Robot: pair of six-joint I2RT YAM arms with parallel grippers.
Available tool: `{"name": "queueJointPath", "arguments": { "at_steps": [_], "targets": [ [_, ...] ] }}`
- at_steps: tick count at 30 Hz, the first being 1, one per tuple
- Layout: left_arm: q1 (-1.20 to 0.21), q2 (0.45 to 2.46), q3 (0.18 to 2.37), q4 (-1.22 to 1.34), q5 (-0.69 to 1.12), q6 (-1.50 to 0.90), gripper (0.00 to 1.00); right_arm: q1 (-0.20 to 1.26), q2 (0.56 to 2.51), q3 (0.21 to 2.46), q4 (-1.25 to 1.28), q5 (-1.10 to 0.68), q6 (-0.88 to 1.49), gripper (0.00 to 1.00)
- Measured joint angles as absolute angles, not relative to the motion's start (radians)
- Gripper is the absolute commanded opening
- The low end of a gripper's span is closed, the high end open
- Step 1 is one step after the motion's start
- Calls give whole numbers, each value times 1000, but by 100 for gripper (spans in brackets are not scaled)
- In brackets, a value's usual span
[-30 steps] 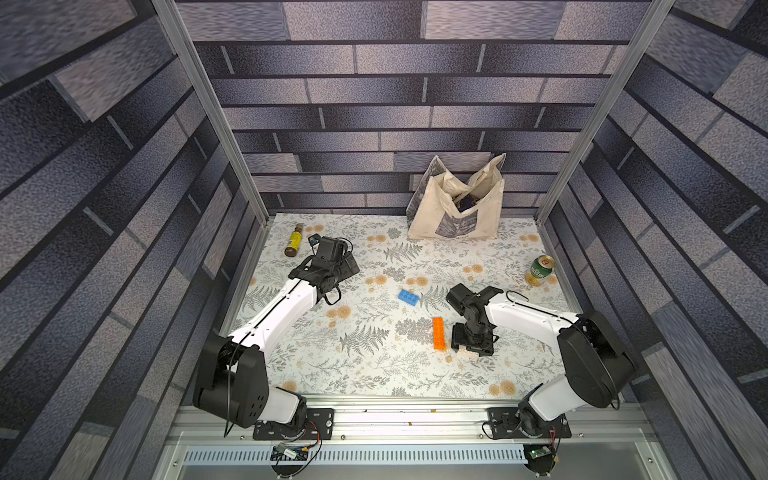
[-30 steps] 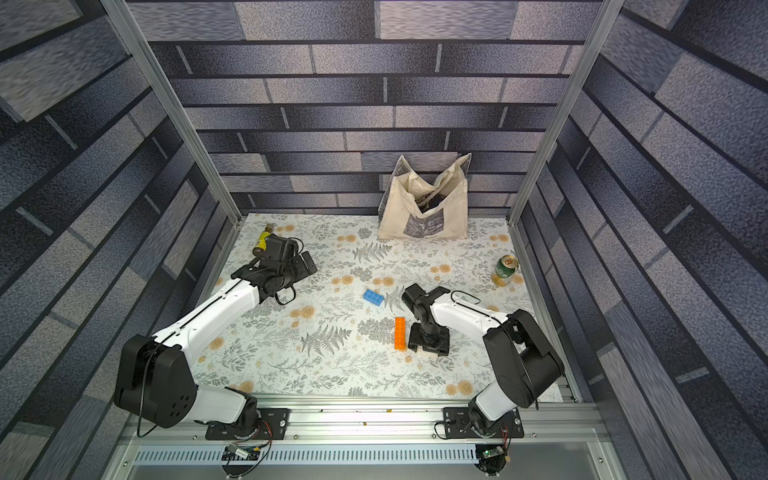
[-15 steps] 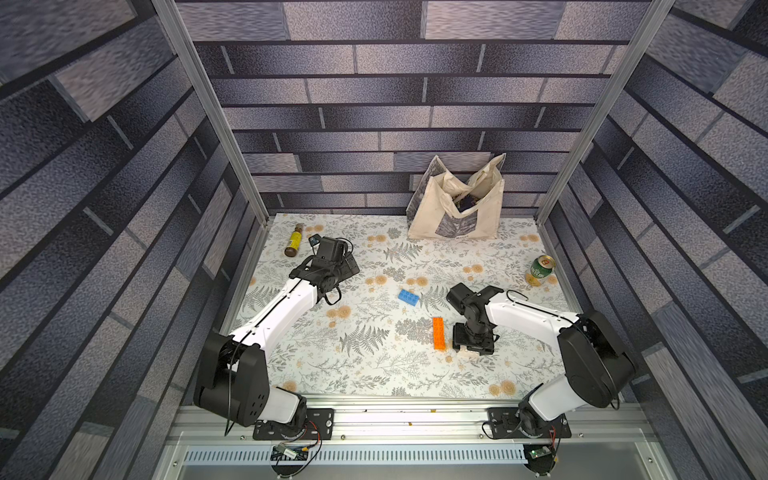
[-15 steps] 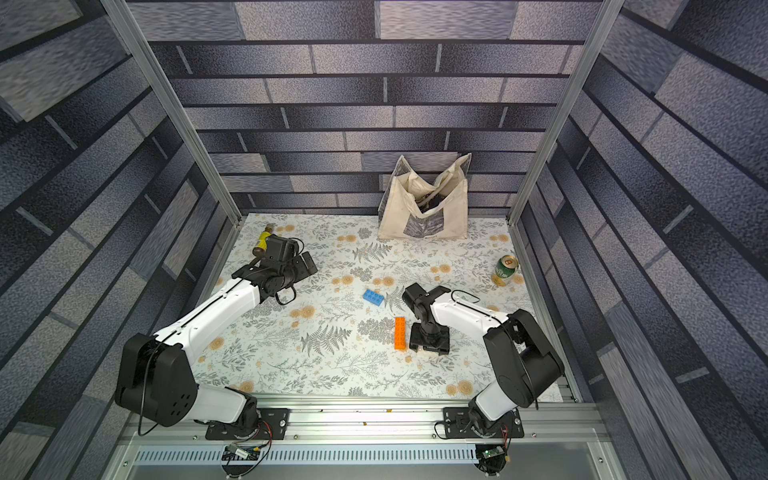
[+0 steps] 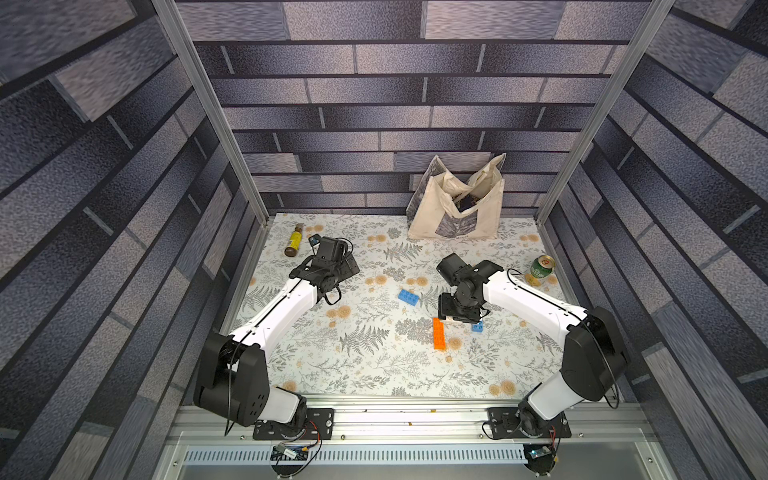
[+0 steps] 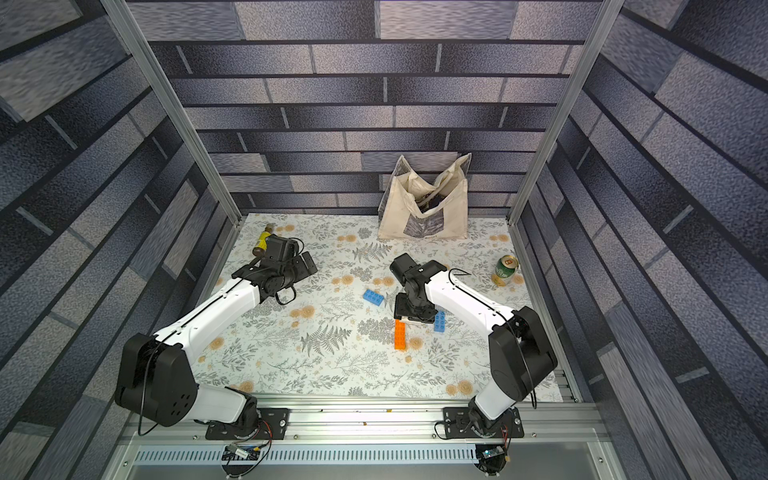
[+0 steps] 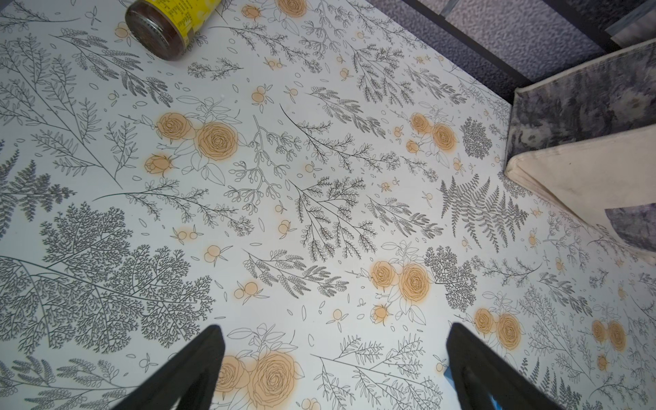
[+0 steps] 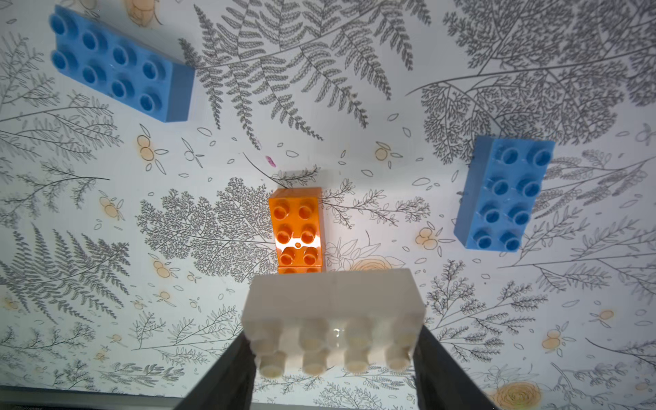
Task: Assemble a rectangle with lego
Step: Assemble the lego brick with the lego brick.
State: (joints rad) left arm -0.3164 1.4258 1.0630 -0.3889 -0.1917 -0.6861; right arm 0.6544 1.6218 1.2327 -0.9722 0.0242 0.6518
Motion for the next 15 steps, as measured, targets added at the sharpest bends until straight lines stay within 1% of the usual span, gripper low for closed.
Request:
{"name": "queueJointPath", "arguments": {
  "at_steps": [7,15],
  "targets": [
    [-316,1426,1063,-389,-191,-686,100,699,1702,1248,-975,20,637,23],
    [-316,1426,1063,-389,-191,-689,100,727,1721,1253,-977,21,630,22]
  ]
}}
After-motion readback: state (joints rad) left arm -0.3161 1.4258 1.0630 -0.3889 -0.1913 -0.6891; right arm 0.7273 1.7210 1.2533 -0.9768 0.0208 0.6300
